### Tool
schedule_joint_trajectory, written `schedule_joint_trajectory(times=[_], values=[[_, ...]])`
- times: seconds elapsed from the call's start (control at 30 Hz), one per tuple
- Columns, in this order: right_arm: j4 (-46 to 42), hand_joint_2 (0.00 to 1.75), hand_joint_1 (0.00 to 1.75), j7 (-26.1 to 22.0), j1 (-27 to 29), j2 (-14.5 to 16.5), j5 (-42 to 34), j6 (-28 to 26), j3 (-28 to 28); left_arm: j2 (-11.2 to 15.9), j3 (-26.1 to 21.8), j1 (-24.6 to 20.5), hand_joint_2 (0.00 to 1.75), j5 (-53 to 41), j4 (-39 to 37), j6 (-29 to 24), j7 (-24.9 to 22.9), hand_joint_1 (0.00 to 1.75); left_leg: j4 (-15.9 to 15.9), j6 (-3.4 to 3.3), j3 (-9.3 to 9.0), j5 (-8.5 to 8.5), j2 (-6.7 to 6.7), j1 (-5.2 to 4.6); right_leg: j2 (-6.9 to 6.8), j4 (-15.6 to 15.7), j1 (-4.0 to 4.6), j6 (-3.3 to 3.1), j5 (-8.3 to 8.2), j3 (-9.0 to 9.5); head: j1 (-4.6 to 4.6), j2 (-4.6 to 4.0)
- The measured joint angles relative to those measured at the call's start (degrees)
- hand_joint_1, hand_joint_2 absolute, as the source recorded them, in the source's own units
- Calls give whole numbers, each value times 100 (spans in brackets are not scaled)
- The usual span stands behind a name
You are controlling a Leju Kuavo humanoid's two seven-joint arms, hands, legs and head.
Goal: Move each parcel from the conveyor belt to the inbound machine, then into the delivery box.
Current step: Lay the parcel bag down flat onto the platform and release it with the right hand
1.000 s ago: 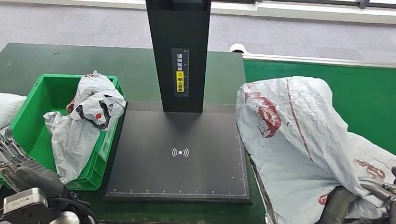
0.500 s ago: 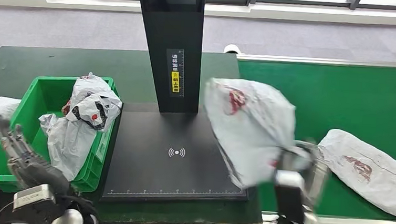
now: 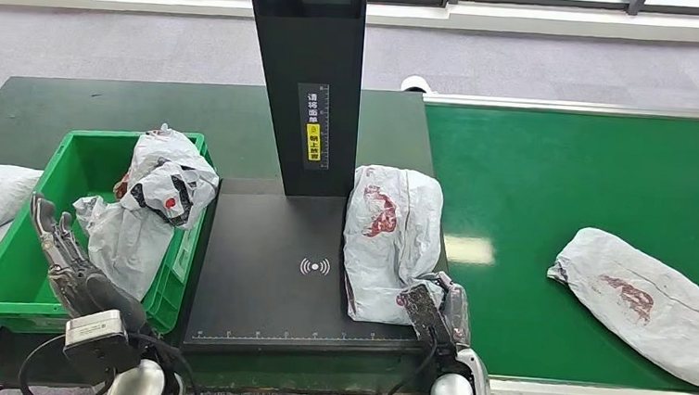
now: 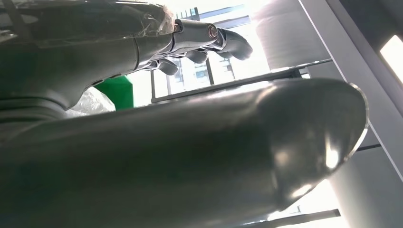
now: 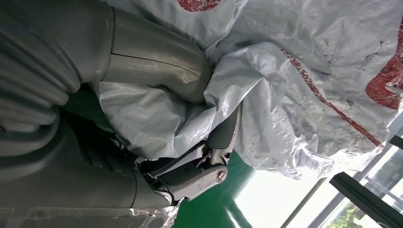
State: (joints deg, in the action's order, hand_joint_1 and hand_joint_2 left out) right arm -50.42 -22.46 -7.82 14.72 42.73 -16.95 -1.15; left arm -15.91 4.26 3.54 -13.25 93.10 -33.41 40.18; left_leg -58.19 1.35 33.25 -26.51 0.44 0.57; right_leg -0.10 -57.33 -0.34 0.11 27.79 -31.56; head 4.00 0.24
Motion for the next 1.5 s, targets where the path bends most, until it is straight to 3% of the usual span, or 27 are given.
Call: schedule_joint_trajectory(times=[0.27,0.5,1.17,1.33,1.5], values=[[224,175,175,234,-198,-16,137,452,-9,-2,34,-18,0,-445,-98,-2,-137,0,2,5,-30,-3,44,2,38,0,4,-17,-15,8,0,-1],[264,175,175,-26,-236,-11,87,699,-2,-9,52,-19,0,-536,-108,-22,-190,0,2,13,-32,6,52,13,45,-1,4,-26,-30,12,0,-1],[262,175,175,-38,-236,4,72,723,2,-24,55,-19,0,-541,-113,-22,-206,0,3,23,-31,11,59,26,50,-5,11,-33,-30,8,0,-1],[140,175,175,-281,-159,14,28,812,52,-25,55,-19,0,-568,-122,-10,-205,0,3,23,-28,11,59,27,50,-6,11,-33,-30,5,0,-1],[-480,175,175,-594,291,21,-265,1219,337,-25,55,-32,0,-603,-161,48,-194,0,2,33,-9,6,97,27,92,-20,11,-49,-41,-33,3,-2]])
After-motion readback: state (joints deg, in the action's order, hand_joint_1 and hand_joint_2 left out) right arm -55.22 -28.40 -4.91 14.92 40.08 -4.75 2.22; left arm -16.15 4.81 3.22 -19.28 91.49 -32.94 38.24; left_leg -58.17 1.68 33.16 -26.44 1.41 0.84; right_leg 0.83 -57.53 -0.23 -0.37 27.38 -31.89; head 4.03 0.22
